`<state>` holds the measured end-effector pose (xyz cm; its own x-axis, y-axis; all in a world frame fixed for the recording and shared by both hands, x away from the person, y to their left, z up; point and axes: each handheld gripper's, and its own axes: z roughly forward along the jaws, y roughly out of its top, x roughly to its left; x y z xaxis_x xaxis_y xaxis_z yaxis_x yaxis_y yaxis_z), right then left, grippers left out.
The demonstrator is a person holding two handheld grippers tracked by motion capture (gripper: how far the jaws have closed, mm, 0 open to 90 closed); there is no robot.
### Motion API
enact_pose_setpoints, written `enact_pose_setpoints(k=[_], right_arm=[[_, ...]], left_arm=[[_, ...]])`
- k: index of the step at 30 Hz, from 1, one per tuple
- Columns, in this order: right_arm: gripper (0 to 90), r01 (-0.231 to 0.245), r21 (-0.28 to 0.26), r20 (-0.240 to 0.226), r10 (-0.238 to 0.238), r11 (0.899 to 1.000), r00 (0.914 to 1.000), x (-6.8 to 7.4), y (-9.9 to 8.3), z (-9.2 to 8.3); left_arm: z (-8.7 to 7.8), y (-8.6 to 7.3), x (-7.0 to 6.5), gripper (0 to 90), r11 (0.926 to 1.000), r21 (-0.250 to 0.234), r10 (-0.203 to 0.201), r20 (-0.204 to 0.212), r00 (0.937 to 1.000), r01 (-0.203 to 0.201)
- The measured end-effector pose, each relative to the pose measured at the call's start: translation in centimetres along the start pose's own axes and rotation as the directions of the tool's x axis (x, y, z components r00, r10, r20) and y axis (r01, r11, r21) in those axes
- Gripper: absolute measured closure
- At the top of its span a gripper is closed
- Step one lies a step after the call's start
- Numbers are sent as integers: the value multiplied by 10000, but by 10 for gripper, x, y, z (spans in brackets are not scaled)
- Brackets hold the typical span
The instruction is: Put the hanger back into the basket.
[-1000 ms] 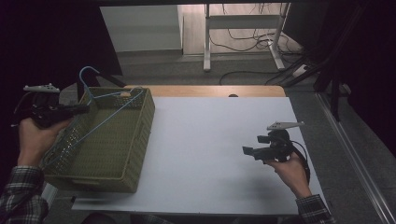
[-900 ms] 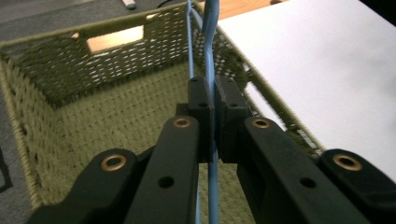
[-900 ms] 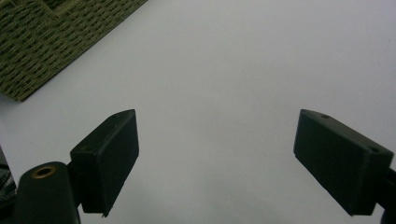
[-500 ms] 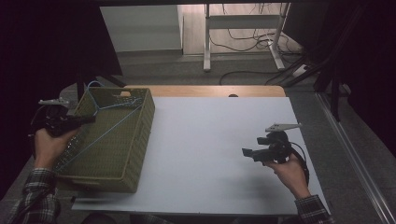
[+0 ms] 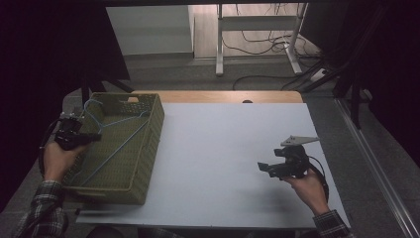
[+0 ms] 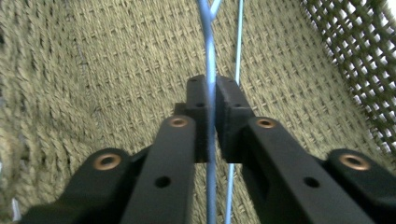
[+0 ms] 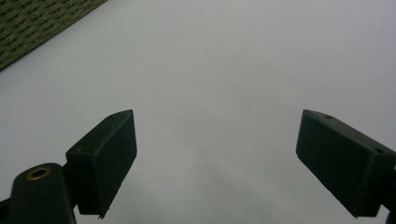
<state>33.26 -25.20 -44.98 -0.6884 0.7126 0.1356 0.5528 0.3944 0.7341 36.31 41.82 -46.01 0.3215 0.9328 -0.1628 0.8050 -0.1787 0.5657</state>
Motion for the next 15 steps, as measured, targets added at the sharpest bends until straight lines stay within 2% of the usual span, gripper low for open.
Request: enact_pose_setpoints(k=[2,4,8,15], right_arm=[[111,173,31,77,-173,9998,9998,1,-1,1],[106,256,33,126,-256,9997,9996,4,-1,0],[96,353,-134,108,-351,9993,9993,7,-2,-4],[80,410,-298,79,-408,9987,9991,10,-5,-11]], left_arm=[[-2,0,-1,674,9998,-185,-60,-147,9999,58],[-6,0,-2,604,9987,-502,-73,30,10000,75],[-15,0,-15,441,9941,-1045,314,301,9991,-281],[-38,2,-46,288,9760,-2040,936,777,9926,-760]])
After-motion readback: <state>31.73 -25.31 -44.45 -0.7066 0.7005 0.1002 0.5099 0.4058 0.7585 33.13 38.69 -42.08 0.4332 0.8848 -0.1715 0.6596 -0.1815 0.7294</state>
